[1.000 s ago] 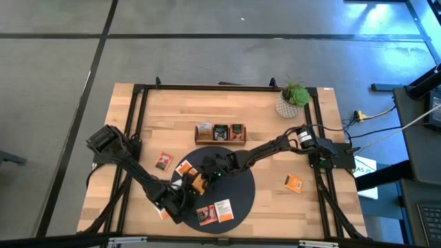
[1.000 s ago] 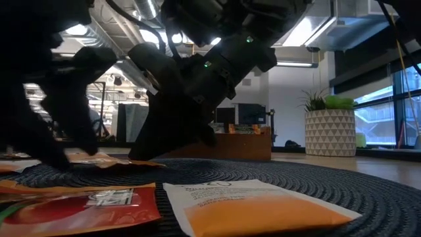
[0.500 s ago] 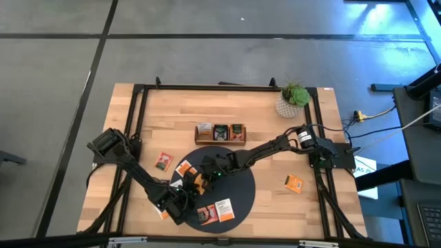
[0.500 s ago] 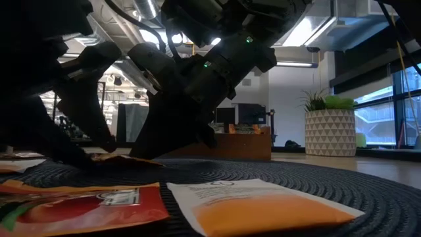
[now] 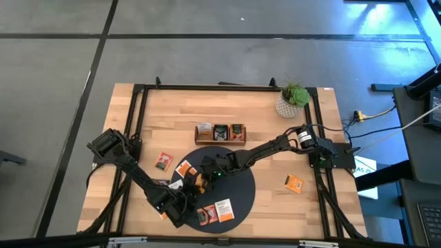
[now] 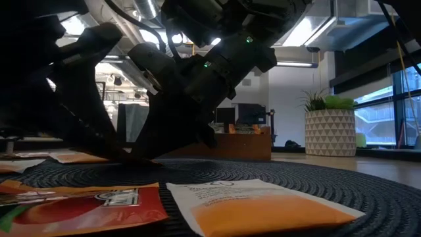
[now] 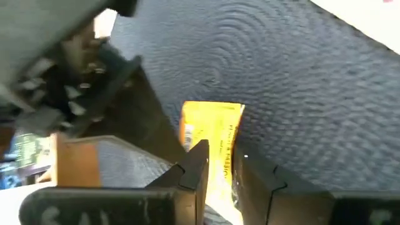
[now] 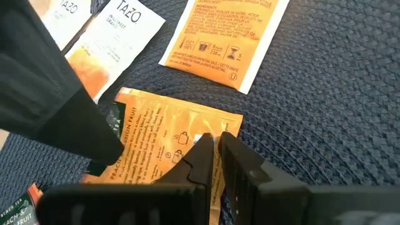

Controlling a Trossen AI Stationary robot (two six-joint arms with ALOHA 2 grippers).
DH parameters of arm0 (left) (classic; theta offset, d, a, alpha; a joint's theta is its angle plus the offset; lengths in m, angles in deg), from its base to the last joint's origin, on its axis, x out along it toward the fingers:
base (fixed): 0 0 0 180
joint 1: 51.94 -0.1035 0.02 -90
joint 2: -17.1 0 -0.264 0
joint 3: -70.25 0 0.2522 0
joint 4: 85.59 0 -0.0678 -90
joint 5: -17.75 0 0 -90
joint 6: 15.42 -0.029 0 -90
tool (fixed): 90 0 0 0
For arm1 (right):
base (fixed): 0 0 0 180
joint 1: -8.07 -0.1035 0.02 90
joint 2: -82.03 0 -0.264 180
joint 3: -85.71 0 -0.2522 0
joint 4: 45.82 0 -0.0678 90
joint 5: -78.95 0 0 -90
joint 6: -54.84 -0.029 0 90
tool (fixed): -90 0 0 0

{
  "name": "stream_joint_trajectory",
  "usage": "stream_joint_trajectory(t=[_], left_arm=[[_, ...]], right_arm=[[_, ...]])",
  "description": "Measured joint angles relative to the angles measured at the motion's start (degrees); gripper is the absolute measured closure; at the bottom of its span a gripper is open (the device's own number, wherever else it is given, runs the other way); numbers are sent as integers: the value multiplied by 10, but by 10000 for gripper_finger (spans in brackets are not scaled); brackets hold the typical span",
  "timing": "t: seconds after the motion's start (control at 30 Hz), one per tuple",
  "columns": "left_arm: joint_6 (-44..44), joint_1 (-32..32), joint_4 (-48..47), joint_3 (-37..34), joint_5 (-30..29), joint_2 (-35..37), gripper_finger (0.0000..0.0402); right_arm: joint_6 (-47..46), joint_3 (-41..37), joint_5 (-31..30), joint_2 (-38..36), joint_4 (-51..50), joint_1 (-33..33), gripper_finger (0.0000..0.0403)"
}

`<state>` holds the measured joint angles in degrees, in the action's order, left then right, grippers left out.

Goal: Pick & Place Tea
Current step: Put the orange tea bag into the right of the wooden organizer

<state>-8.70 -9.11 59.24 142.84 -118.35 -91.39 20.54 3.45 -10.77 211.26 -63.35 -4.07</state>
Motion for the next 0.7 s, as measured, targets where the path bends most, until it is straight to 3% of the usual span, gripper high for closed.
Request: stream_joint_trajectory(t=[0.1,0.33,0.57,0.7], left_arm=[[17,-1,0,0,-29,0,345],[31,-18,-2,1,-18,1,355],[30,-17,-5,1,82,1,378],[30,-17,-4,1,90,1,391]], right_arm=[[0,0,0,0,0,0,366],[0,0,0,0,0,0,366],[2,0,1,0,0,0,366],[3,0,3,0,0,0,366]])
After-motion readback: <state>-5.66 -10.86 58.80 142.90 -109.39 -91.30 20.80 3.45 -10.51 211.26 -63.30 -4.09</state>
